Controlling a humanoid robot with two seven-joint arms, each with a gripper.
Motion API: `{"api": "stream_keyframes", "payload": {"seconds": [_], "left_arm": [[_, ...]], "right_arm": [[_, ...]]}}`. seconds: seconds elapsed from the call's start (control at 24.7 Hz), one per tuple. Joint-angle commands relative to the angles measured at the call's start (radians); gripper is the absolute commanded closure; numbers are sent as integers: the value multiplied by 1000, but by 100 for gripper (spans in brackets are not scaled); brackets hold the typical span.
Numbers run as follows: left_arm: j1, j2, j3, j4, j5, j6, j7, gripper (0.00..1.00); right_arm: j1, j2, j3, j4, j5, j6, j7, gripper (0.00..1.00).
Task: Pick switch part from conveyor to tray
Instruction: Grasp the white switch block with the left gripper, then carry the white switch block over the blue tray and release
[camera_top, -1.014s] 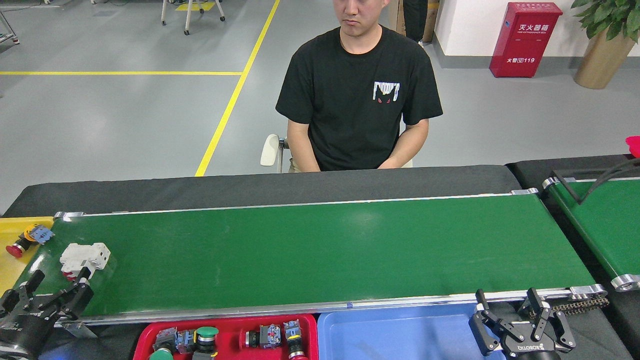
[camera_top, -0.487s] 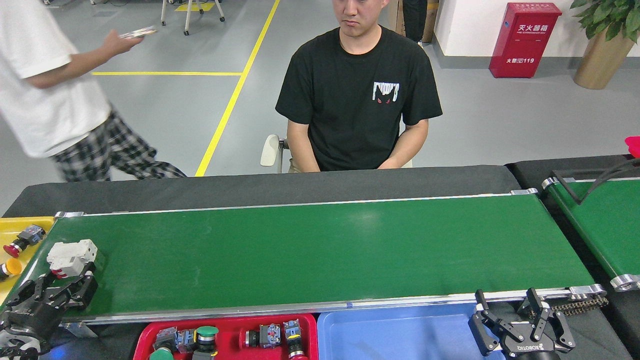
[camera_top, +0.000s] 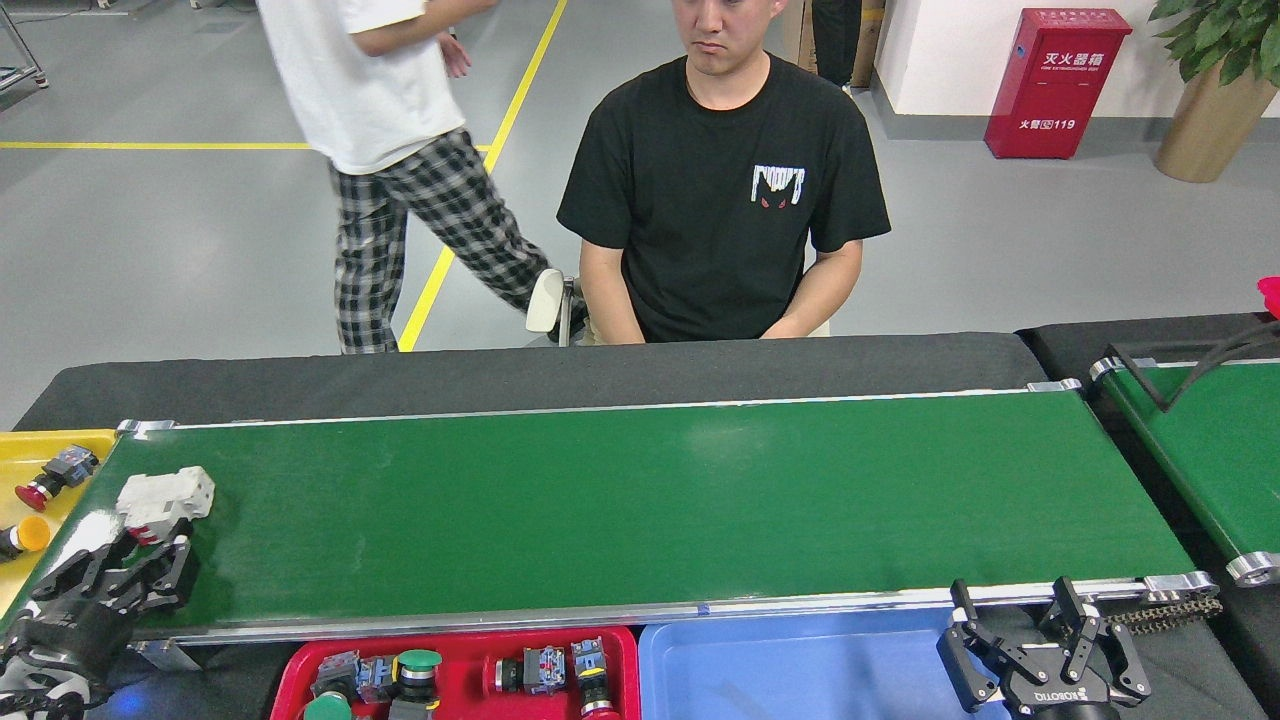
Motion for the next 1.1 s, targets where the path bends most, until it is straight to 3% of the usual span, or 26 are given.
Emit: {"api": "stream_keyframes", "payload": {"seconds": [0.0, 0.08, 0.24, 0.53, 0.69, 0.77, 0.81, 0.89, 0.93, 0.97, 1.05], "left_arm": [[48, 0, 1, -161, 14, -32, -15, 95], [124, -26, -1, -296, 17, -81, -45, 95], [229, -169, -99, -539, 0, -187, -98, 95], [249, -356, -298, -669, -145, -156, -154, 92], [266, -388, -446, -715, -196, -144, -177, 88], [270, -413, -490, -714, -213, -122, -191, 78], [281, -424, -504, -717, -221, -108, -197, 67], [318, -441, -522, -741, -236, -96, -199, 33], [332, -453, -524, -749, -238, -90, -199, 11], [336, -467, -525, -749, -238, -81, -199, 0], [336, -482, -525, -747, -234, -75, -199, 0]], "right_arm": [[-8, 2, -5, -11, -5, 4, 2, 0], [-8, 2, -4, -13, -5, 2, 2, 0], [-10, -1, -10, -14, -11, 1, 6, 0], [-7, -74, -44, 10, -120, -48, 8, 0], [-5, -75, -47, 21, -127, -48, 8, 0], [-5, -77, -53, 23, -127, -47, 9, 0], [-5, -75, -61, 23, -127, -47, 9, 0], [-4, -75, -67, 23, -129, -47, 9, 0], [-2, -75, -67, 23, -127, -48, 9, 0], [1, -77, -67, 23, -127, -50, 9, 0], [7, -77, -67, 21, -127, -50, 9, 0]]}}
